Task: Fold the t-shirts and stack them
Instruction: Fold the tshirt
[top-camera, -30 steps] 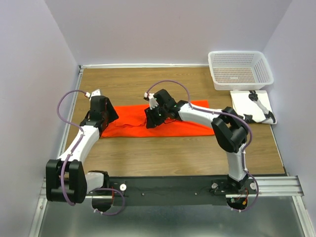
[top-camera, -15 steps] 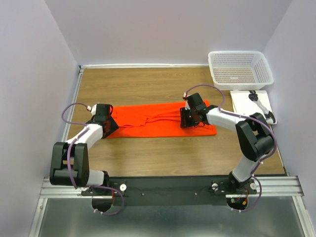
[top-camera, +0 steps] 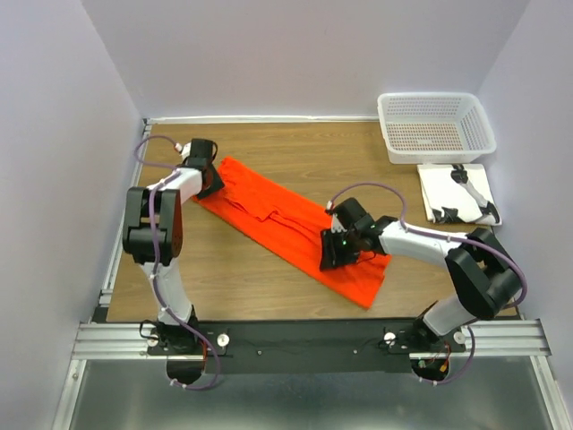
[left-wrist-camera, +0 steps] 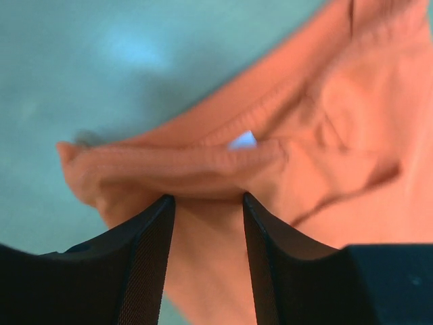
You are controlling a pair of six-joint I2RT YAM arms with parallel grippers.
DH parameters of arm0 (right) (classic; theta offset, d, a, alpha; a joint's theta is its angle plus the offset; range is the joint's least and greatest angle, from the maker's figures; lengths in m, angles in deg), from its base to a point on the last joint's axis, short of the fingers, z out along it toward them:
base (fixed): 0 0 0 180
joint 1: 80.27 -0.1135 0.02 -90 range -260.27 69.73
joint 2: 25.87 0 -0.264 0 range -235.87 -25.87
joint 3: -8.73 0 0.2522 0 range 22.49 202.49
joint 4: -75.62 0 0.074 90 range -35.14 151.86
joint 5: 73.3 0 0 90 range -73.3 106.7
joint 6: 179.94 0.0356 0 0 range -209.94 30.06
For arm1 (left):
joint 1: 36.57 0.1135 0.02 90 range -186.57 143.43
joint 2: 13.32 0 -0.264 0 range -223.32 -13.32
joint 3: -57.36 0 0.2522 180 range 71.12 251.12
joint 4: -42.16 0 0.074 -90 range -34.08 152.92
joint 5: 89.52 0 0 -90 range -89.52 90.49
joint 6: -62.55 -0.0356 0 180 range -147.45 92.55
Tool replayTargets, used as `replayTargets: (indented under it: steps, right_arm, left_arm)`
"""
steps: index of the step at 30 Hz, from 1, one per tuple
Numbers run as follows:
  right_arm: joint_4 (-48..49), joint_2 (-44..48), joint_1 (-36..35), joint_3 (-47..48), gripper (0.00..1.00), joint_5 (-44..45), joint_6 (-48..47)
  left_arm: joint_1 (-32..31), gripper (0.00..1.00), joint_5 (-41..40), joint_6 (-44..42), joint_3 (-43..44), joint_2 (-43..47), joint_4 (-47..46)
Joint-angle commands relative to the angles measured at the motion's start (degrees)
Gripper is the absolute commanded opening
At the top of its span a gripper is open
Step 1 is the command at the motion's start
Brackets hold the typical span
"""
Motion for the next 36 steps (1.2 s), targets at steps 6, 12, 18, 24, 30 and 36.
replayTargets:
  steps: [6, 12, 18, 24, 30, 36]
  right_arm:
    - [-14.5, 3.6, -5.5, 5.3, 0.53, -10.8, 0.5]
    - [-15.0, -4.2, -0.8, 23.3, 0.53, -14.4, -7.1]
    - [-14.6, -21.4, 1.3, 45.9, 0.48, -20.5, -12.4]
    - [-13.4, -40.8, 1.1, 69.4, 0.46, -32.1, -12.8]
    - [-10.7, -56.0, 1.2, 83.3, 0.46, -37.6, -10.0]
    - [-1.9, -64.6, 1.2, 84.9, 0.46, -32.3, -4.0]
  left_arm:
    - [-6.9, 0.62, 0.6, -7.5, 23.1, -9.7, 4.1]
    - [-7.1, 0.72, -1.3, -10.8, 18.7, 5.6, -0.9]
    - [-7.0, 0.79, -6.5, -13.9, 6.7, 21.9, -2.0]
    - [-7.0, 0.84, -3.8, -11.8, -11.2, 41.8, 0.3]
    - [-7.2, 0.84, -0.4, -9.1, -19.3, 53.7, 3.0]
    - [-7.3, 0.84, 2.3, -8.6, -22.5, 57.9, 3.9]
